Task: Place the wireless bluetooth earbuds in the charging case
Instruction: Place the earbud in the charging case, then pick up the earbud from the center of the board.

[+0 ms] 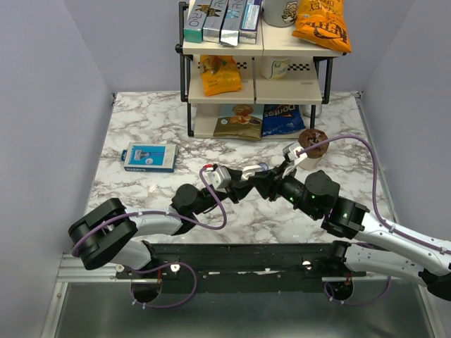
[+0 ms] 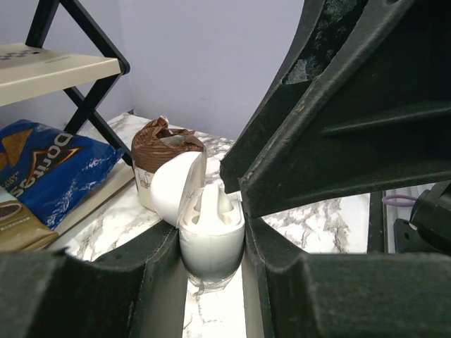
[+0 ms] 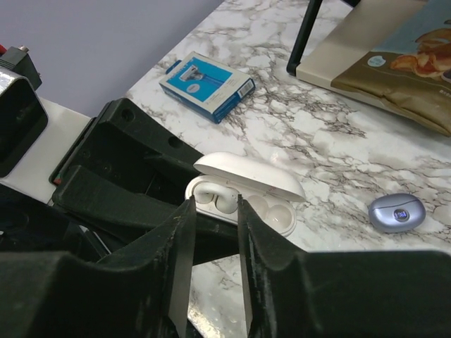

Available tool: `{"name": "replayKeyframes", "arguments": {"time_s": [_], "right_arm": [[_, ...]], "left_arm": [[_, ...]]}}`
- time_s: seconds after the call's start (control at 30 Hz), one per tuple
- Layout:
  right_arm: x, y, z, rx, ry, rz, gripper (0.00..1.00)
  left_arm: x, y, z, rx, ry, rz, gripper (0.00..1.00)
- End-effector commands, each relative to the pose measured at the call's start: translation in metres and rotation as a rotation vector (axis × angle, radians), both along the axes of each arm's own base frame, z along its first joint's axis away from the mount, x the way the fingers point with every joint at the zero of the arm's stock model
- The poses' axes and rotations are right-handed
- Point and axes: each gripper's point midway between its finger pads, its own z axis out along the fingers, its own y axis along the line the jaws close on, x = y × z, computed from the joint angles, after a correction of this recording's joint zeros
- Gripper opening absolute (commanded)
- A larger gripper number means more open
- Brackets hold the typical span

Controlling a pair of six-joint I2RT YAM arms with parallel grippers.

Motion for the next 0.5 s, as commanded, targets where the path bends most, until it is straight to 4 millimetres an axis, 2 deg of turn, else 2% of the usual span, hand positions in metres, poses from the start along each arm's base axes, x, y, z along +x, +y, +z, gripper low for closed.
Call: {"name": "replayKeyframes", "arguments": {"time_s": [0.0, 0.1, 0.27, 0.37, 0.43, 0.47], "right_arm": [[-0.004, -0.006, 0.014, 0.026, -0.007, -0.005, 0.41], [-0.004, -0.013, 0.024, 0.036, -0.02, -0.027, 0.45], [0.004, -0.058, 0.044, 0.075, -0.082, -0.188, 0.47], [0.011, -0.074, 0.035, 0.013, -0.092, -0.263, 0.47], [0.012, -0.074, 0.024, -0.016, -0.075, -0.27, 0.47], [0.012, -0.071, 0.013, -0.038, -0.061, -0.258, 0.47]], "left_arm": [[-0.016, 0.025, 0.083, -0.278, -0.203, 0.014, 0.0], [-0.016, 0.026, 0.082, -0.277, -0.203, 0.02, 0.0], [-0.015, 0.036, 0.08, -0.269, -0.2, 0.055, 0.0], [-0.014, 0.046, 0.076, -0.248, -0.191, 0.088, 0.0], [-0.014, 0.057, 0.077, -0.249, -0.191, 0.118, 0.0], [-0.013, 0.058, 0.071, -0.228, -0.176, 0.127, 0.0]]}}
